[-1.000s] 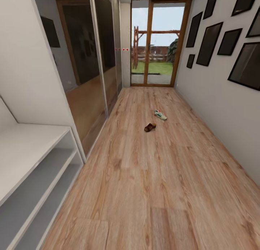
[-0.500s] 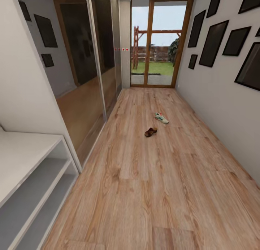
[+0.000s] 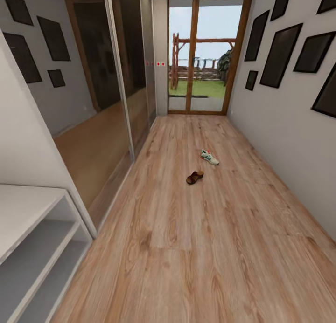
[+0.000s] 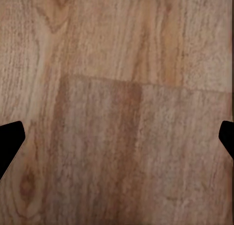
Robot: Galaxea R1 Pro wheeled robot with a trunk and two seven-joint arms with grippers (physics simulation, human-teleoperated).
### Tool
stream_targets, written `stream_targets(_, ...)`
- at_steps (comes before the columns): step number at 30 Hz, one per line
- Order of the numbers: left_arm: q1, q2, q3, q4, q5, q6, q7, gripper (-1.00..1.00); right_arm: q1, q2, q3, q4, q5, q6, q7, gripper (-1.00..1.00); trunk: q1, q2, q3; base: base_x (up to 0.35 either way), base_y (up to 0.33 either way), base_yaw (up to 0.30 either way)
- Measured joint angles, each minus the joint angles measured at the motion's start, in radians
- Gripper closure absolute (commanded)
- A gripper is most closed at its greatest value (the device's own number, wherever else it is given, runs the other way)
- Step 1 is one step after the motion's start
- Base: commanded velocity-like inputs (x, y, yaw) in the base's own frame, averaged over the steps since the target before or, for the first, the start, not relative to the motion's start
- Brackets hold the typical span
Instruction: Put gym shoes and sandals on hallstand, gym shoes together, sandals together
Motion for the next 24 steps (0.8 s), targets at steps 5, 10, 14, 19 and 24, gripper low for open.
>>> stream_targets(5,0.0,-0.002,0.0,0.0,0.0,0.0,-0.001,-1.0,0.0,0.0,0.0,0.0,0.0,0.0,0.0,-1.0,0.0,0.0,0.0,0.337,-0.07,0.0)
stream_targets(10,0.0,-0.002,0.0,0.0,0.0,0.0,-0.001,-1.0,0.0,0.0,0.0,0.0,0.0,0.0,0.0,-1.0,0.0,0.0,0.0,0.337,-0.07,0.0)
stream_targets(14,0.0,-0.002,0.0,0.0,0.0,0.0,-0.001,-1.0,0.0,0.0,0.0,0.0,0.0,0.0,0.0,-1.0,0.0,0.0,0.0,0.337,-0.066,0.0)
stream_targets(19,0.0,-0.002,0.0,0.0,0.0,0.0,-0.001,-1.0,0.0,0.0,0.0,0.0,0.0,0.0,0.0,-1.0,0.0,0.0,0.0,0.337,-0.066,0.0)
stream_targets(24,0.0,-0.003,0.0,0.0,0.0,0.0,-0.001,-1.0,0.0,0.0,0.0,0.0,0.0,0.0,0.0,-1.0,0.0,0.0,0.0,0.337,-0.069,0.0)
